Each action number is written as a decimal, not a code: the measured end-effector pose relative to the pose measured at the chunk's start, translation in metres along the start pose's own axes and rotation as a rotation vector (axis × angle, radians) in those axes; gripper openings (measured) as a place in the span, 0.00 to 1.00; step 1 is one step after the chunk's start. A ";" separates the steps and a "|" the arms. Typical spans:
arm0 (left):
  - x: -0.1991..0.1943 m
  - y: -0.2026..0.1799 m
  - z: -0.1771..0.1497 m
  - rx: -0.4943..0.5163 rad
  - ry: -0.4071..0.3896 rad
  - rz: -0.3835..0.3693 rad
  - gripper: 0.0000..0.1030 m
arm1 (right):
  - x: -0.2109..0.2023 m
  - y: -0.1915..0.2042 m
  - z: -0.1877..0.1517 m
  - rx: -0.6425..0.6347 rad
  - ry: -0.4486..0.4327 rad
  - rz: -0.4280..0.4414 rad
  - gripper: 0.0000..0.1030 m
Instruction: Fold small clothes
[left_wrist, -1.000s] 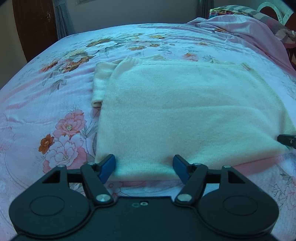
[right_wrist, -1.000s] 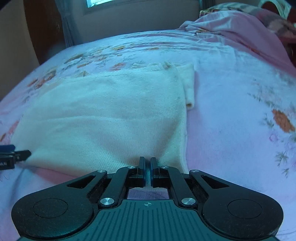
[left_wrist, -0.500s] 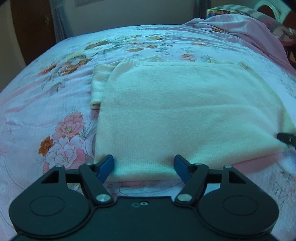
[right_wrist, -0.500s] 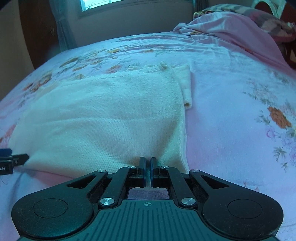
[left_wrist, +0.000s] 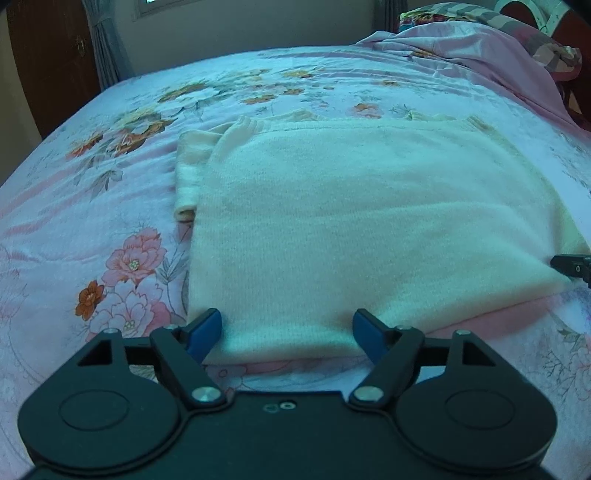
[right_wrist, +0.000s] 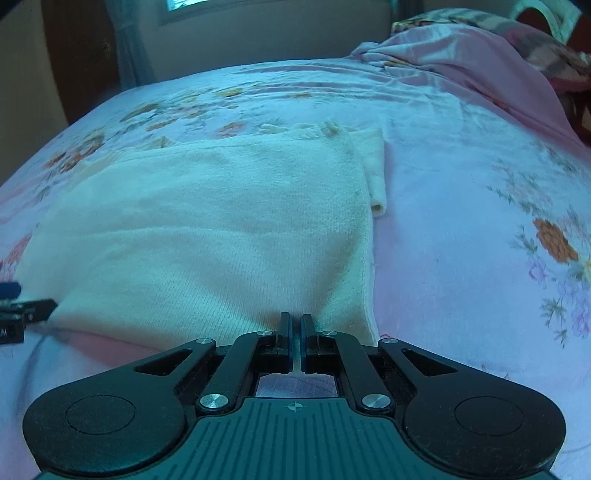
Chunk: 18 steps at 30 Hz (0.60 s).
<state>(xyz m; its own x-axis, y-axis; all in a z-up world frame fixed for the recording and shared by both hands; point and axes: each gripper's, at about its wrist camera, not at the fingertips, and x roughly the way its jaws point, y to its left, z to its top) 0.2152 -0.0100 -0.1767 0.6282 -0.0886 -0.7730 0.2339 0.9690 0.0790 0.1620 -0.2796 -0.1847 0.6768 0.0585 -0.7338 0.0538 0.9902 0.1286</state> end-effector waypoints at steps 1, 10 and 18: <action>-0.001 0.001 0.002 -0.013 0.011 -0.003 0.74 | -0.001 0.001 0.003 -0.002 0.009 -0.001 0.03; -0.020 0.007 0.030 -0.067 -0.035 -0.015 0.73 | -0.014 0.018 0.030 -0.030 -0.067 0.066 0.03; 0.033 0.002 0.095 -0.016 -0.056 0.069 0.71 | 0.038 0.016 0.095 -0.051 -0.085 0.085 0.03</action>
<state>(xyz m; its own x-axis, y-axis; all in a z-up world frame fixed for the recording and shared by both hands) 0.3065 -0.0329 -0.1420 0.6832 -0.0341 -0.7294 0.1773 0.9768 0.1204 0.2588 -0.2740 -0.1473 0.7376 0.1338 -0.6619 -0.0422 0.9874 0.1526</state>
